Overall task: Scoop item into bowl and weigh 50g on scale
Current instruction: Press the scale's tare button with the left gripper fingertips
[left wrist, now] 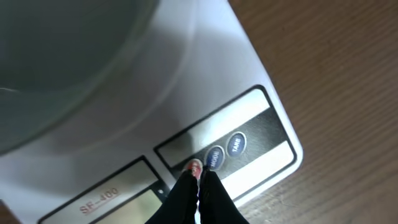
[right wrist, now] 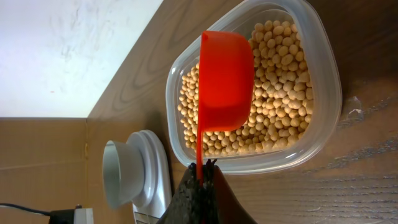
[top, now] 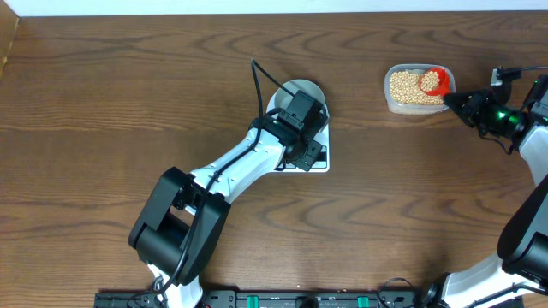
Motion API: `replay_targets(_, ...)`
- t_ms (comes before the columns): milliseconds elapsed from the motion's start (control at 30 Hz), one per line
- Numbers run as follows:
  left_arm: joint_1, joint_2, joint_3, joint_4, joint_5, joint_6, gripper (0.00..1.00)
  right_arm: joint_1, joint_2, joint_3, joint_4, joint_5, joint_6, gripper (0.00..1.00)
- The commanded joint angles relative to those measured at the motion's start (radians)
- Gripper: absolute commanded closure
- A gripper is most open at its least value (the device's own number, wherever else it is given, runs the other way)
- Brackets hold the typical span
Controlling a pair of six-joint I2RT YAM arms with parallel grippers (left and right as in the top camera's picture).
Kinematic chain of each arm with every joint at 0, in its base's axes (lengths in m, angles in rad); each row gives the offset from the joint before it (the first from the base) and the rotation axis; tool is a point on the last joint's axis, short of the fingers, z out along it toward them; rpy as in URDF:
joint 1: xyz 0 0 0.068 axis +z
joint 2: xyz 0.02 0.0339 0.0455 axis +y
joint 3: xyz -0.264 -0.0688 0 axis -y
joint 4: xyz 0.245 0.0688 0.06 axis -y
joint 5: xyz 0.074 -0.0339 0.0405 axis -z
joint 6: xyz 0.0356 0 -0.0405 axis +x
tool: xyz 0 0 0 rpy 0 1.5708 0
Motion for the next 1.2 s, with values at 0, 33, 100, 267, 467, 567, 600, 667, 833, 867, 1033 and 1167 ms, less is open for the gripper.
replay_targets(0,0.003,0.003,0.018,0.006,-0.04,-0.001,0.93,0.003,0.012,0.002,0.003,-0.011,-0.016,0.99)
replay_targets(33,0.003,0.003,0.017,0.008,-0.041,-0.001,0.93,0.003,0.012,0.002,0.003,-0.011,-0.016,0.99)
replay_targets(100,0.003,0.003,0.015,0.011,-0.04,-0.001,0.93,0.003,0.012,0.002,0.004,-0.011,-0.016,0.99)
replay_targets(267,0.002,0.003,0.009,0.018,-0.029,-0.001,0.93,0.003,0.012,0.002,0.006,-0.011,-0.016,0.99)
replay_targets(467,-0.008,0.008,-0.001,0.019,-0.014,-0.001,0.92,0.003,0.012,0.002,0.006,-0.011,-0.016,0.99)
replay_targets(567,-0.015,0.017,-0.003,0.019,-0.006,-0.001,0.93,0.003,0.012,0.002,0.006,-0.011,-0.016,0.99)
replay_targets(600,-0.016,0.02,-0.003,0.022,-0.006,-0.001,0.93,0.003,0.012,0.002,0.006,-0.011,-0.016,0.99)
replay_targets(667,-0.016,0.024,-0.003,0.025,-0.006,-0.001,0.93,0.003,0.012,0.002,0.006,-0.011,-0.016,0.99)
replay_targets(833,-0.016,0.029,-0.004,0.024,-0.006,-0.001,0.93,0.003,0.012,0.002,0.006,-0.011,-0.016,0.99)
replay_targets(867,-0.016,0.029,-0.004,0.022,-0.006,-0.001,0.93,0.003,0.012,0.002,0.006,-0.011,-0.016,0.99)
replay_targets(1033,-0.016,0.03,-0.015,0.024,-0.007,-0.002,0.93,0.003,0.012,0.002,0.006,-0.011,-0.016,0.99)
replay_targets(1167,-0.015,0.031,-0.024,0.033,-0.007,-0.001,0.93,0.003,0.012,0.002,0.006,-0.011,-0.016,0.99)
